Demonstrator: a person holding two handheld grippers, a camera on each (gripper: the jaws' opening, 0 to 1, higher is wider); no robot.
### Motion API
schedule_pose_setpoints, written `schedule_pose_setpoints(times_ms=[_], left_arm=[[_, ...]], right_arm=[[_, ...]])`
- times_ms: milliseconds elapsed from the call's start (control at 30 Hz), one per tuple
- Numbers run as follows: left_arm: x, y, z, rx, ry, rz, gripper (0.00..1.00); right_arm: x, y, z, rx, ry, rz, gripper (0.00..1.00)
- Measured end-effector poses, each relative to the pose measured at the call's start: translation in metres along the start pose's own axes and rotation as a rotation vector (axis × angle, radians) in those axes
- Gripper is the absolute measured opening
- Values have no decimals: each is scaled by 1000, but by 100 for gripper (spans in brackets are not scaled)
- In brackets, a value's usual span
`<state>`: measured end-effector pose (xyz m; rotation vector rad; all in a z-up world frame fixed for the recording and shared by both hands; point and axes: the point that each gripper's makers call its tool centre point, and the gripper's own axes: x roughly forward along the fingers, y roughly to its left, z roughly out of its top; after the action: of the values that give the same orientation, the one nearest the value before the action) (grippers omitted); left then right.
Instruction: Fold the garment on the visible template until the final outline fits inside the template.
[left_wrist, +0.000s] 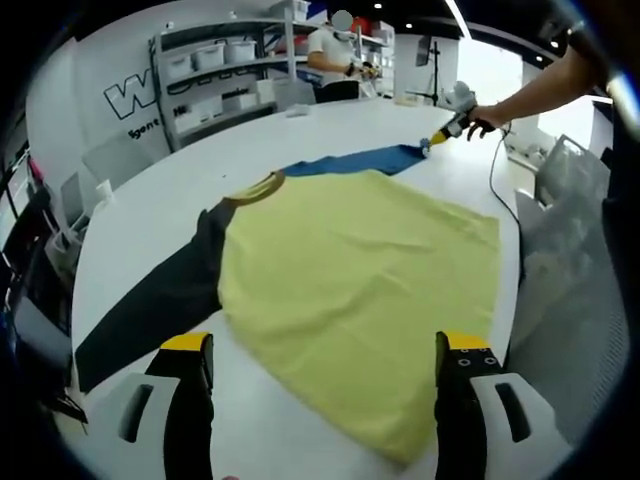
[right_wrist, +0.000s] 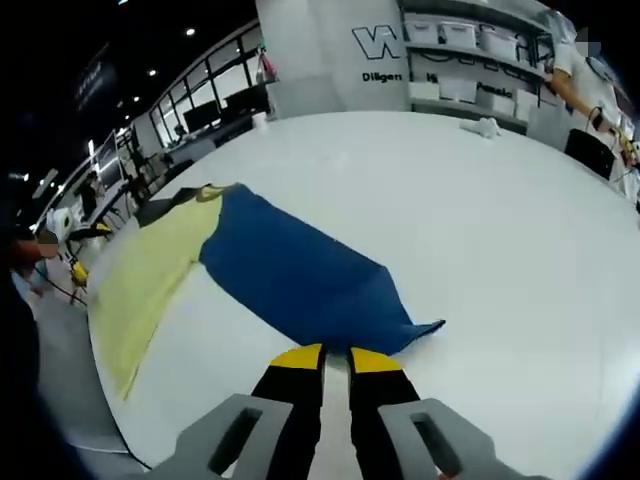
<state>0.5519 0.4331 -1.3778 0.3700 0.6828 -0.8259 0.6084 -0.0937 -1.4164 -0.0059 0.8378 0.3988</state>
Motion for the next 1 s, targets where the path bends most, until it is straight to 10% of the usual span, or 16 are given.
schedule_pose_setpoints(times_ms=[1000], left_arm=[[-1, 0, -2, 2, 9, 4, 93]], right_arm=[[13, -40, -17, -93, 149, -196, 0]])
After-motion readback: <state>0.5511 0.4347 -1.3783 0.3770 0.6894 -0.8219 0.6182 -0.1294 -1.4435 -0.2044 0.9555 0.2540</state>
